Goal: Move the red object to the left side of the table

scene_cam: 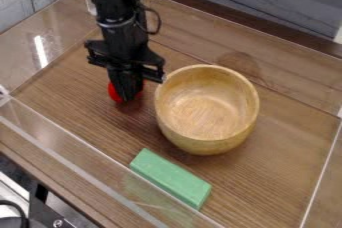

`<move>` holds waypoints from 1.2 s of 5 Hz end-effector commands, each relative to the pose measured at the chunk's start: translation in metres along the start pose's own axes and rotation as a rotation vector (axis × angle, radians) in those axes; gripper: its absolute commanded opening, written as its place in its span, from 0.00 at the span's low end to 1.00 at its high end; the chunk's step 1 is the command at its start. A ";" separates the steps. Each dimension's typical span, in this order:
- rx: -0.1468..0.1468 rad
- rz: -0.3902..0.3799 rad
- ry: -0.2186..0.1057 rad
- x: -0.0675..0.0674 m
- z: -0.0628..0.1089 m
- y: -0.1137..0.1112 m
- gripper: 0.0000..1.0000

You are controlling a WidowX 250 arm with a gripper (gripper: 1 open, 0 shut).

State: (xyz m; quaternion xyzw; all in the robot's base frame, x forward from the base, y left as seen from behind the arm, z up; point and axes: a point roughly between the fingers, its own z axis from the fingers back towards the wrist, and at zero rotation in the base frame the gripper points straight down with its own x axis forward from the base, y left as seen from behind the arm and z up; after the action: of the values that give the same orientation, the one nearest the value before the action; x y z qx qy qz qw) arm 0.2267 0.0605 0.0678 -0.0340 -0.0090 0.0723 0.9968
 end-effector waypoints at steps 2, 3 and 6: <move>0.004 0.199 -0.099 -0.002 0.027 -0.004 0.00; 0.002 0.196 -0.112 -0.004 0.027 0.004 0.00; 0.014 0.315 -0.135 0.000 0.038 0.004 0.00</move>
State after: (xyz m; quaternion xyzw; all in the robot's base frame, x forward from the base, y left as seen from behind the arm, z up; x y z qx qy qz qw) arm 0.2174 0.0654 0.0915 -0.0272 -0.0411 0.2315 0.9716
